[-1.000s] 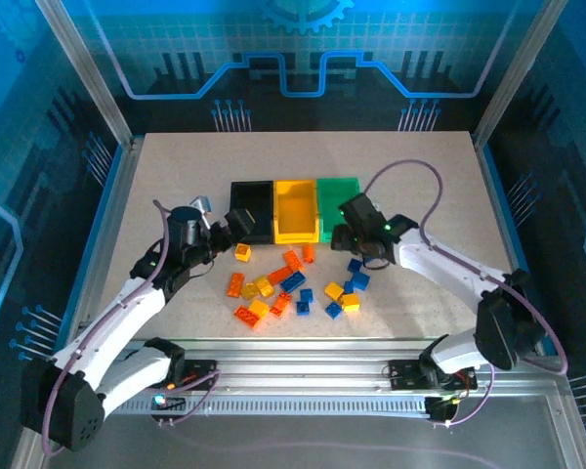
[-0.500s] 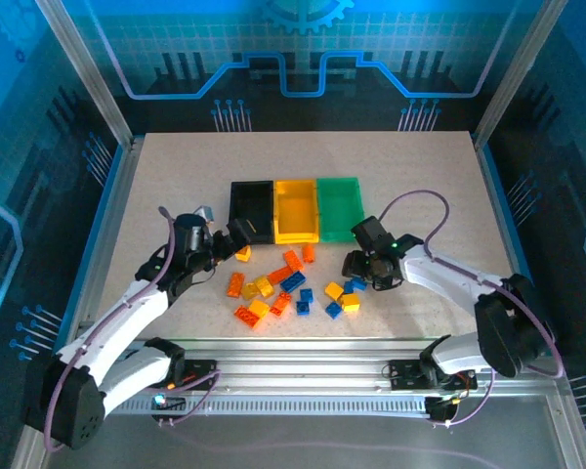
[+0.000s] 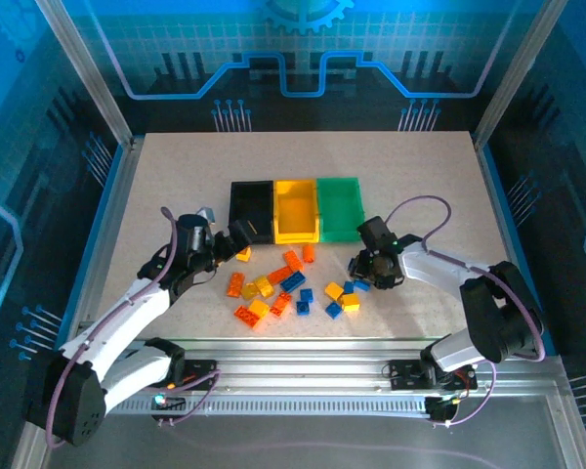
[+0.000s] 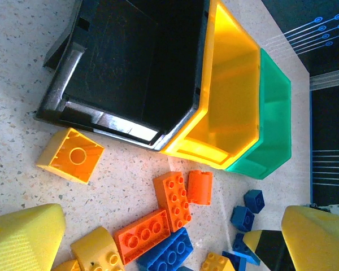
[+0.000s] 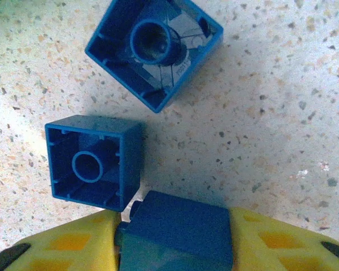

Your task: Sort the legos into containers by color

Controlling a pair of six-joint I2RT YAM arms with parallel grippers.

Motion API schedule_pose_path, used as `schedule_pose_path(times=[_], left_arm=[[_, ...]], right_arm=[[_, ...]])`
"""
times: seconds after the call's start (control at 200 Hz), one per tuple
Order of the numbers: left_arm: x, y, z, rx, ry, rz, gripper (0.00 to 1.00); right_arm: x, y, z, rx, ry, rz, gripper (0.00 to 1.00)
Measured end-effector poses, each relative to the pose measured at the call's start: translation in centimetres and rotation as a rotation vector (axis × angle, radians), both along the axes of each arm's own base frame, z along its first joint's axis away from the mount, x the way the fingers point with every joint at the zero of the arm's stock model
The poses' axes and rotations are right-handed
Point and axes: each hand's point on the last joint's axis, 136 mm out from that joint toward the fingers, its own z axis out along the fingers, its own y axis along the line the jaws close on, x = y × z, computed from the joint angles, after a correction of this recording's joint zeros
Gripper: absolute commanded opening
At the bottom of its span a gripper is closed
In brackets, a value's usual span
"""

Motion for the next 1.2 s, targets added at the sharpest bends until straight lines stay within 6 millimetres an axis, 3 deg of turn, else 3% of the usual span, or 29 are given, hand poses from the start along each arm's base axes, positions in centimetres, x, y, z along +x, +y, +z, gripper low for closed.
schedule_pose_path(times=[0.2,0.365,0.54,0.645,0.735,0.885,1.031,1.196], left_arm=[[0.0,0.0,-0.3,0.003,0.011,0.000,0.99],[0.0,0.0,-1.0,0.011,0.033,0.000,0.99],[-0.2,0.1,-2.1,0.025,0.077,0.001,0.99],[-0.5,0.2,-2.5,0.030,0.093,0.001,0.99],[-0.6,0.2,-2.6,0.034,0.105,0.002,0.99],[-0.9,0.4,-2.9,0.039,0.129,0.013,0.99],[-1.2,0.6,-3.2,0.043,0.154,0.023,0.99],[-1.2,0.7,-3.7,0.052,0.182,0.027,0.99]], right_arm=[[0.0,-0.4,1.0,0.023,-0.025,0.003,0.33],[0.8,0.1,4.2,0.058,-0.104,0.053,0.32],[6.1,2.5,10.6,0.096,-0.272,0.119,0.33],[9.9,3.8,12.6,0.079,-0.339,0.137,0.34],[12.8,4.3,12.4,0.028,-0.354,0.147,0.35],[16.3,4.9,9.8,-0.056,-0.319,0.162,0.39],[17.7,5.1,7.9,-0.100,-0.287,0.176,0.50],[18.3,5.4,8.3,-0.099,-0.288,0.175,0.63]])
